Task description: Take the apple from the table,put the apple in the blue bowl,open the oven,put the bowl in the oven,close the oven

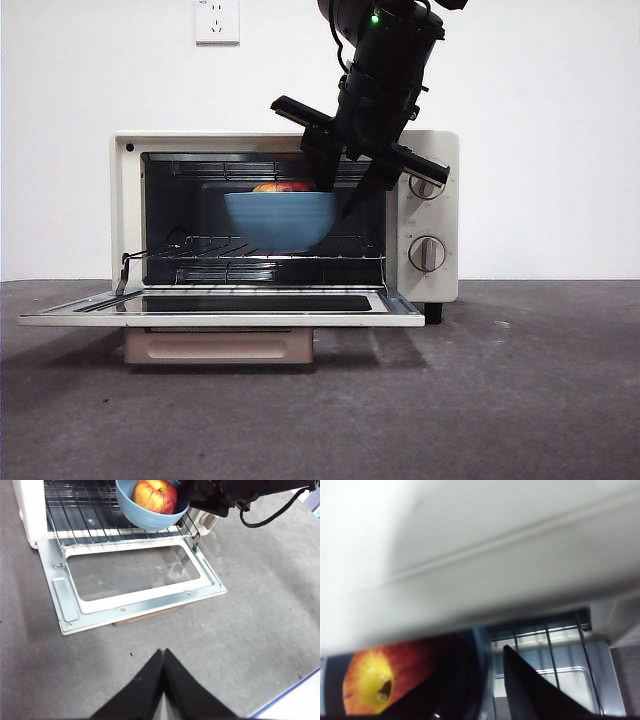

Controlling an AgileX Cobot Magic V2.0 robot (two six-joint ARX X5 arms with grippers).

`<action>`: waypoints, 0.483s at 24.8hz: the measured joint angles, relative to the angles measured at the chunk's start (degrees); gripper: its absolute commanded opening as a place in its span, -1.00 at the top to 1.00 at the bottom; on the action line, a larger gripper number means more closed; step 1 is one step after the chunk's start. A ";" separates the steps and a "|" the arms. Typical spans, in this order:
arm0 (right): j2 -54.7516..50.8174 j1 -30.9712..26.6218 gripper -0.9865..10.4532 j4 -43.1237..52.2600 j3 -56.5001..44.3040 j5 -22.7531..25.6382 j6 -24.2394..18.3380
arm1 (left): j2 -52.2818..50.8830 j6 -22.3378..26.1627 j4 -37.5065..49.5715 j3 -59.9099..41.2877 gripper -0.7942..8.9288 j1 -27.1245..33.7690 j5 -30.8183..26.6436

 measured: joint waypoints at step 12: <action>-4.61 0.15 0.62 -4.33 0.17 1.46 -2.84 | 0.00 0.00 -0.04 0.00 0.82 0.00 0.00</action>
